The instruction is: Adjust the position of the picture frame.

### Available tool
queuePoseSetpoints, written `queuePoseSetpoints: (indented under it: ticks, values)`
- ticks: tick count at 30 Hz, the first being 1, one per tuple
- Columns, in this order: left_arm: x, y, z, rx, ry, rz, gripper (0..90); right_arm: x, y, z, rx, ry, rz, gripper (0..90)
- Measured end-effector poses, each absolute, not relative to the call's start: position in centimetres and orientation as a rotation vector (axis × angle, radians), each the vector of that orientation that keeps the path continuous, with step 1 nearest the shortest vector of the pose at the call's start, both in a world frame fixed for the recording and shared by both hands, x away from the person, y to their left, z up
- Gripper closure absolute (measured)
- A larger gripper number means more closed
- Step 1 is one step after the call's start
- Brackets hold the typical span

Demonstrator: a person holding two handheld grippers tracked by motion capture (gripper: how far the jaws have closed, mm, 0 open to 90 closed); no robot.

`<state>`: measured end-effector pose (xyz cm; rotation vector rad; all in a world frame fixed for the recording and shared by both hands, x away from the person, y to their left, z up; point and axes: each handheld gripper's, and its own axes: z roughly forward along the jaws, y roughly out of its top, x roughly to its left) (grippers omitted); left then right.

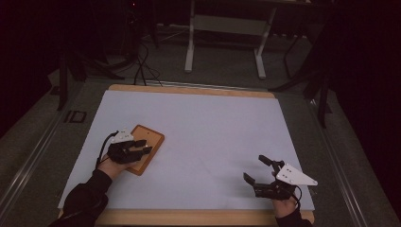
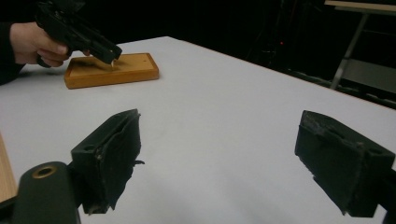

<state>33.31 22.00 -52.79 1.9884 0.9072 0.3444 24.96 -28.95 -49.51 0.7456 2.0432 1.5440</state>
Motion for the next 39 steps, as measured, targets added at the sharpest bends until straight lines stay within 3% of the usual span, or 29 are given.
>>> queuePoseSetpoints:
  ticks: [17,39]
  values:
    - [33.2,21.7,-53.9,2.008,0.890,0.354,82.4,25.2,-29.1,-49.7,0.761,2.051,1.560,14.0]
    - [33.1,22.1,-52.8,1.982,0.899,0.389,85.4,25.3,-29.2,-49.8,0.768,2.053,1.567,14.1]
